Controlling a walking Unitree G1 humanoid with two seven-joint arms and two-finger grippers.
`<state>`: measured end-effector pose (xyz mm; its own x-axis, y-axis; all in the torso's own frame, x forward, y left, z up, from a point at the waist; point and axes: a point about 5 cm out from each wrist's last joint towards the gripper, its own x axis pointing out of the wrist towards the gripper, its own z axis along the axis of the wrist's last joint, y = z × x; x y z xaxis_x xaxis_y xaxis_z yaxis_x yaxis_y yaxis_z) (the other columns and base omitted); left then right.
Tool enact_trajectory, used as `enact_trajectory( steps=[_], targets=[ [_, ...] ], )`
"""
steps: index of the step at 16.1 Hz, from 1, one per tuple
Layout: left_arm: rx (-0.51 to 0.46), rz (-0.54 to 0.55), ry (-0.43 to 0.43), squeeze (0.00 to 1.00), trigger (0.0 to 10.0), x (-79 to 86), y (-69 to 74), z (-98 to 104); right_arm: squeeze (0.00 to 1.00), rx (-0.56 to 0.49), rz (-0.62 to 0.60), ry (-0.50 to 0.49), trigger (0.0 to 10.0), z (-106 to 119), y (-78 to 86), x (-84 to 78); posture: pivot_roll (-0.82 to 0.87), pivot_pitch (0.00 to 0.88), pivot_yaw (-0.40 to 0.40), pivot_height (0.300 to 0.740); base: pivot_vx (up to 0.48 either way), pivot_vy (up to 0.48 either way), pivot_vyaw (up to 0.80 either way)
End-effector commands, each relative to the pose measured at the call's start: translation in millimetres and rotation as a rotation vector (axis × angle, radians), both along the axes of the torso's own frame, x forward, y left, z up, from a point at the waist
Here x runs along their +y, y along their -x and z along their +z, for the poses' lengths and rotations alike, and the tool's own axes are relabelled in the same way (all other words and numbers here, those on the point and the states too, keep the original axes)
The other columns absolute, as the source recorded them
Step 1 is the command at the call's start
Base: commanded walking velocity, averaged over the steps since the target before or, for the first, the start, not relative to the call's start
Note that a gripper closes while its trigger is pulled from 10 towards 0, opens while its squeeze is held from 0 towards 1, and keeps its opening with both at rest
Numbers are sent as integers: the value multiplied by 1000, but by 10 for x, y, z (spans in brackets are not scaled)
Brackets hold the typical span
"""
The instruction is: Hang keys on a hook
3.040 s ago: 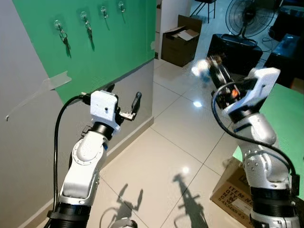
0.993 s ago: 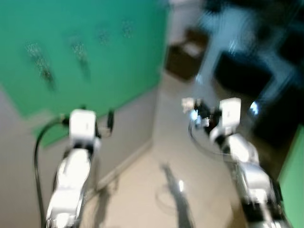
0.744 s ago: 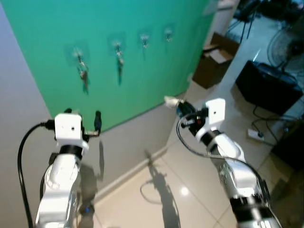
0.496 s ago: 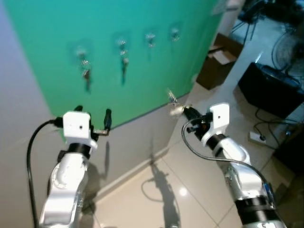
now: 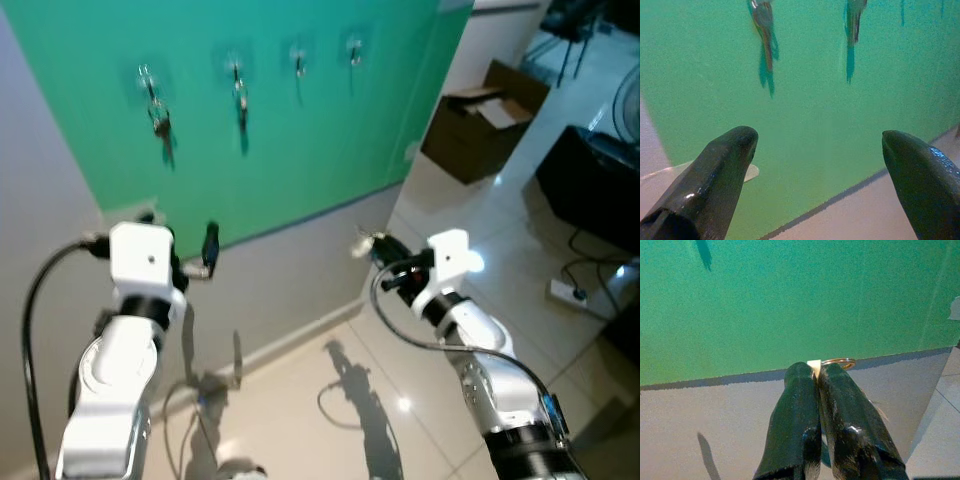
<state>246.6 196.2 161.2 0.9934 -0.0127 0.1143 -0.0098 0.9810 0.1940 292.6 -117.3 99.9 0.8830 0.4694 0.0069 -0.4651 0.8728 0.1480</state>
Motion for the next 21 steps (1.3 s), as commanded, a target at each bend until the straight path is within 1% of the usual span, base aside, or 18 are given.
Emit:
enact_trajectory(
  steps=[1,2,3,4,6,7,8,9,12,15,18,21],
  targets=[
    [33,18,14,0,10000,48,11,-59,0,-37,17,1,10000,87,-18,73,180,75,-64,740,0,-480,400],
    [40,37,35,0,10000,67,16,-95,0,-43,33,11,10000,107,-20,88,173,73,-67,740,0,-480,0],
    [41,70,56,0,10000,95,9,-134,0,-48,42,33,10000,126,-32,74,131,68,-83,740,0,-480,0],
    [44,78,61,0,10000,86,4,-155,0,-50,39,50,10000,138,-47,44,110,65,-88,740,0,-480,0],
    [51,57,42,0,10000,30,-11,-174,0,-59,0,81,10000,144,-70,-17,87,61,-83,740,0,-480,0],
    [68,21,24,0,10000,-63,-46,-214,0,-46,-59,88,10000,127,-78,-109,49,58,-68,740,0,0,0],
    [67,16,28,0,10000,-90,-75,-218,0,-34,-97,104,10000,118,-73,-155,41,55,-70,740,0,0,0],
    [49,-5,19,0,10000,-132,-152,-175,0,-38,-159,92,10000,169,-53,-218,7,53,-40,740,0,0,0],
    [24,-41,40,0,10000,-155,-265,-146,0,-50,-225,84,10000,202,6,-274,-27,43,3,740,0,0,0],
    [21,-98,35,0,10000,-244,-329,-130,0,-48,-258,81,10000,193,43,-311,-43,35,34,740,175,0,0],
    [11,-107,37,0,10000,-255,-354,-135,0,-38,-261,75,10000,203,42,-280,-39,29,33,740,268,0,0],
    [12,-104,38,0,10000,-229,-351,-149,0,-33,-249,76,10000,194,27,-252,-31,23,24,740,275,0,0]
  ],
)
